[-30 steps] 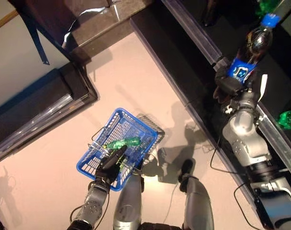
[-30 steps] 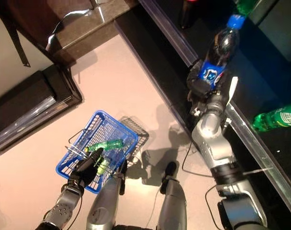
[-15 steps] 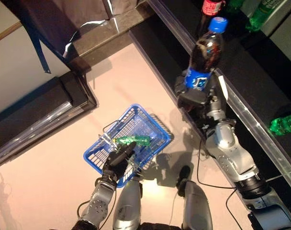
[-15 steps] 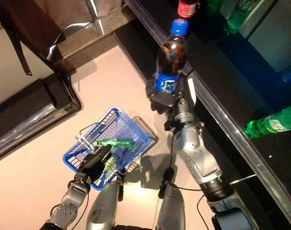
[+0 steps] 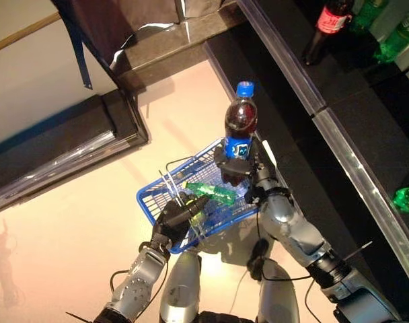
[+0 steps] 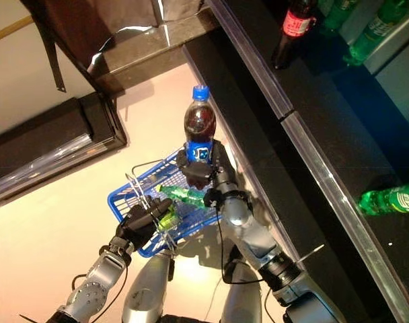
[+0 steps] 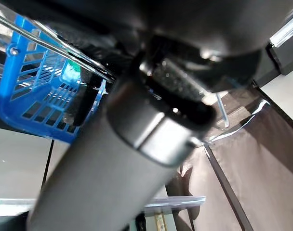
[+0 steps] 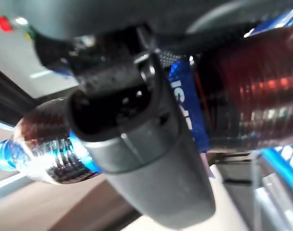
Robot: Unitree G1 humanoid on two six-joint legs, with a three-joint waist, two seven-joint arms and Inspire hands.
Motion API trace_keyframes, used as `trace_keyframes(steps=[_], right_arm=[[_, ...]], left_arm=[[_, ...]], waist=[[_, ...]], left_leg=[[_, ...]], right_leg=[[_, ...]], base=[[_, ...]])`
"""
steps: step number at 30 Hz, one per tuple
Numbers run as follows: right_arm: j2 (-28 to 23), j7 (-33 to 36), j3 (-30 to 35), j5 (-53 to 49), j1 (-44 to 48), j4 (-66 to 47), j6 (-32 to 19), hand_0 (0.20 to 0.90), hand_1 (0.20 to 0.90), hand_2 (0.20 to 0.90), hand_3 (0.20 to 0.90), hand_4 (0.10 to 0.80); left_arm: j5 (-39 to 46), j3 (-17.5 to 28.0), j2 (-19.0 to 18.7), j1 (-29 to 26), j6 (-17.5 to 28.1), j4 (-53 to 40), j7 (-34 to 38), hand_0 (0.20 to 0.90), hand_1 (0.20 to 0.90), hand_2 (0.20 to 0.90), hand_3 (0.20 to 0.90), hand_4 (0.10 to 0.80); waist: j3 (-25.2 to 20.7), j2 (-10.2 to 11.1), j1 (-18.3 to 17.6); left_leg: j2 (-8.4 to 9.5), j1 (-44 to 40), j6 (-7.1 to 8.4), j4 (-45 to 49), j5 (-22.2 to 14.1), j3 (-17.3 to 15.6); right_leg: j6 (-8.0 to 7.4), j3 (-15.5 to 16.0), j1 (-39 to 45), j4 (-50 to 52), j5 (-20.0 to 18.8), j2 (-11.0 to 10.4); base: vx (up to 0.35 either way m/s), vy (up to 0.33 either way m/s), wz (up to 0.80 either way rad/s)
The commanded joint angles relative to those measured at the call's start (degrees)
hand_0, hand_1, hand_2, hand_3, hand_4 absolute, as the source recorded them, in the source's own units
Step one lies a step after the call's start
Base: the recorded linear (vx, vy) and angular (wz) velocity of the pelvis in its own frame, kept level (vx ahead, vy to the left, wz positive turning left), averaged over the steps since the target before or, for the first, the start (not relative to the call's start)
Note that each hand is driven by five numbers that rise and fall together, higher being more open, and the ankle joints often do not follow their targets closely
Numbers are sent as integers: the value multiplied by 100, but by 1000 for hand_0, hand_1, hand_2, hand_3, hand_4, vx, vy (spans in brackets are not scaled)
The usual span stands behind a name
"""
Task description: Pick up the drink and place into the basket.
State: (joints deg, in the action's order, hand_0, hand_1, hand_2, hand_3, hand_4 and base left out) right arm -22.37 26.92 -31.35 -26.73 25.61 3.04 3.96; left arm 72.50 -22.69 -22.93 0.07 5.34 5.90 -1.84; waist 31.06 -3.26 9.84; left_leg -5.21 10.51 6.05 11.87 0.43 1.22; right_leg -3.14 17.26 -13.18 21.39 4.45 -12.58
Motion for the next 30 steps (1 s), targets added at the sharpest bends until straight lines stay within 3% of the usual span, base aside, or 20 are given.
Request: trace_keyframes(steps=[1, 13, 21, 30], right_arm=[[269, 195, 110, 439, 855, -1036, -789, 300, 300, 300, 200, 100], [917, 490, -255, 495, 610, -124, -660, 300, 300, 300, 200, 100], [1261, 557, -422, 610, 490, 546, -838, 300, 300, 300, 200, 100], [1420, 726, -194, 550, 511, 1026, -998, 300, 300, 300, 200, 100]], left_arm=[[164, 358, -200, -572, 693, -2756, -1693, 300, 300, 300, 200, 100], [776, 425, -123, -794, 177, -3392, -3002, 300, 300, 300, 200, 100], [766, 334, -10, -922, 46, -3378, -3177, 300, 300, 300, 200, 100], [744, 484, -33, -816, -101, -3325, -3545, 300, 300, 300, 200, 100]], waist=[[-374, -107, 95], [-385, -181, 251], [-373, -192, 294], [-322, -241, 395]], left_leg=[[358, 163, -375, 620, 145, 20], [484, 186, -362, 499, 188, 222], [534, 209, -369, 435, 168, 280], [601, 228, -384, 334, 168, 374]], right_leg=[[382, 229, 748, -134, 146, 245], [349, 282, 720, -187, 99, 214], [328, 293, 695, -246, 45, 213], [300, 379, 686, -313, -20, 185]], base=[[3, -5, 15], [2, 5, 9], [-10, 3, 2], [-8, 3, 0]])
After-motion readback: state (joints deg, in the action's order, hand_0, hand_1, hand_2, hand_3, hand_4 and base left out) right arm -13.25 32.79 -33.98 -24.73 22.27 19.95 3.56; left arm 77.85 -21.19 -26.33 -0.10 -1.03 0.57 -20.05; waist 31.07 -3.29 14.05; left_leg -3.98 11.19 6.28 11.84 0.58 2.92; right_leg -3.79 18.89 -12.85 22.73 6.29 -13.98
